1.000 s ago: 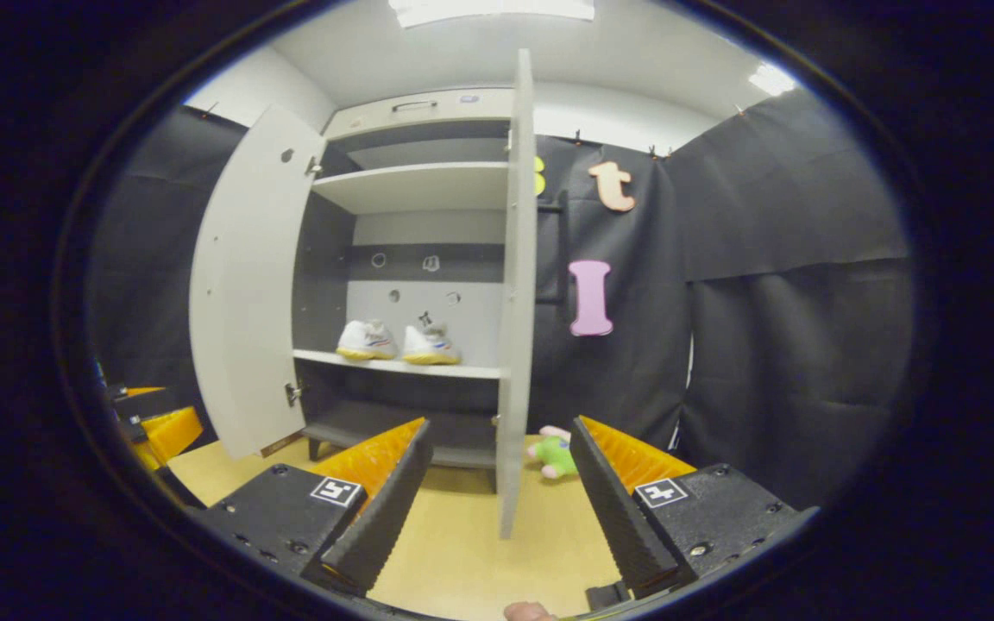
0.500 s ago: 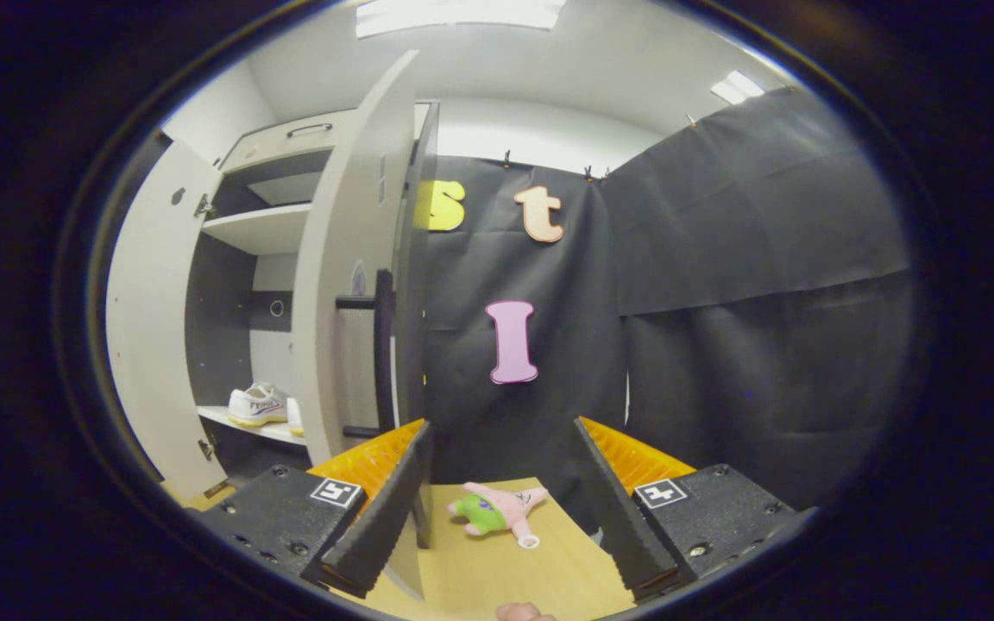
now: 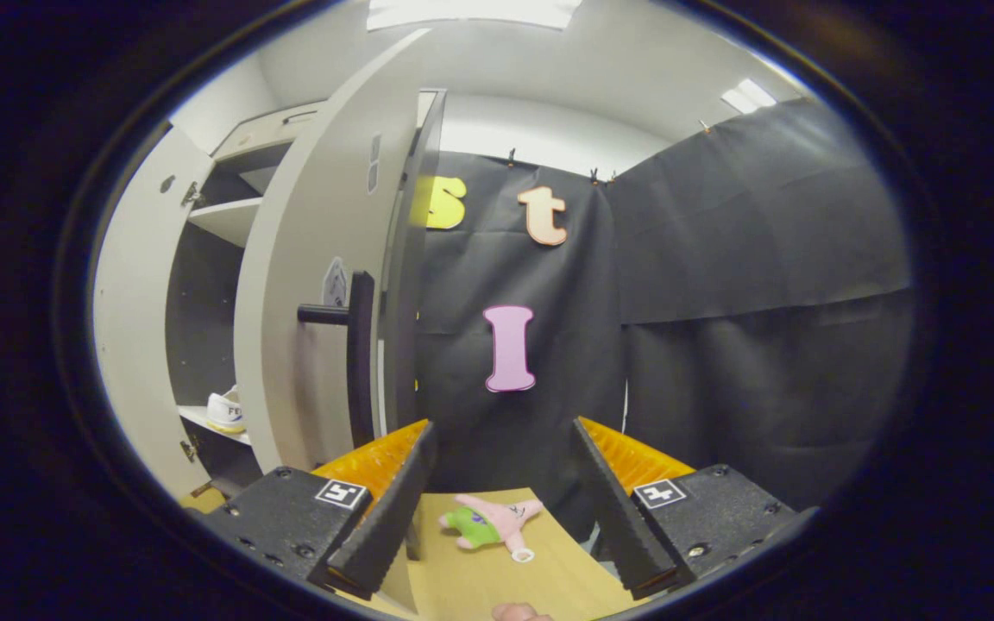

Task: Grab one shoe with the right hand and put it into the shoe cabinet, grab the other shoe with the left hand and put it into the shoe cabinet; then close the right door with the right hand and the left door with the left hand.

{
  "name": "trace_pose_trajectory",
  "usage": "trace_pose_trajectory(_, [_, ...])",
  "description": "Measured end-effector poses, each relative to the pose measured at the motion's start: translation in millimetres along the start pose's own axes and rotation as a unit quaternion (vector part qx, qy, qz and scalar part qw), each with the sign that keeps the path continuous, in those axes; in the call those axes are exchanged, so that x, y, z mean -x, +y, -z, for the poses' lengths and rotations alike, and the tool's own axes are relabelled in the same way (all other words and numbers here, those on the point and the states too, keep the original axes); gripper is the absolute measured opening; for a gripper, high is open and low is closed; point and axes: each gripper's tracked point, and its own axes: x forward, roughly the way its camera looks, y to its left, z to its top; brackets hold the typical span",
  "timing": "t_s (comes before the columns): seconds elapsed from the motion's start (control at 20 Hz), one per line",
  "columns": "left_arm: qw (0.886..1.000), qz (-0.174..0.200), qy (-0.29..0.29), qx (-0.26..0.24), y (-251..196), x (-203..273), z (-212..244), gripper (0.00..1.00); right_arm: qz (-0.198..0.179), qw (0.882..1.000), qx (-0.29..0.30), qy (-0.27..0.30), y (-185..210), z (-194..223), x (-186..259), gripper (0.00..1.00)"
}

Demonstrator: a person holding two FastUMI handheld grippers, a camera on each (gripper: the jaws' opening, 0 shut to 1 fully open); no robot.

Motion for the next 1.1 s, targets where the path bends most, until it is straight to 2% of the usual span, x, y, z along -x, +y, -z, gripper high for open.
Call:
trace_pose_trajectory(0.25, [1.000,0.006,-0.002,-0.004,-3,-2,-2,0.94,-0.008,1.000,-0.002,-0.006,23,1,7,0.96])
trace_pose_trajectory(0.35, [1.000,0.007,-0.005,-0.004,-3,-3,-4,0.94,-0.028,0.999,-0.010,-0.010,44,-1,13,0.96])
trace_pose_trajectory(0.6, [1.000,0.001,0.000,-0.005,4,-2,0,0.95,-0.048,0.999,-0.004,-0.021,82,-2,18,0.96])
trace_pose_trajectory(1.0, [1.000,-0.016,0.001,-0.007,22,1,2,0.94,-0.108,0.994,-0.012,-0.022,155,-2,3,0.96])
trace_pose_trajectory(1.05, [1.000,-0.019,0.002,-0.007,24,1,2,0.94,-0.113,0.993,-0.015,-0.022,164,-3,-1,0.92])
trace_pose_trajectory(1.1, [1.000,-0.022,0.003,-0.006,27,1,3,0.94,-0.118,0.993,-0.018,-0.024,172,-5,-6,0.96])
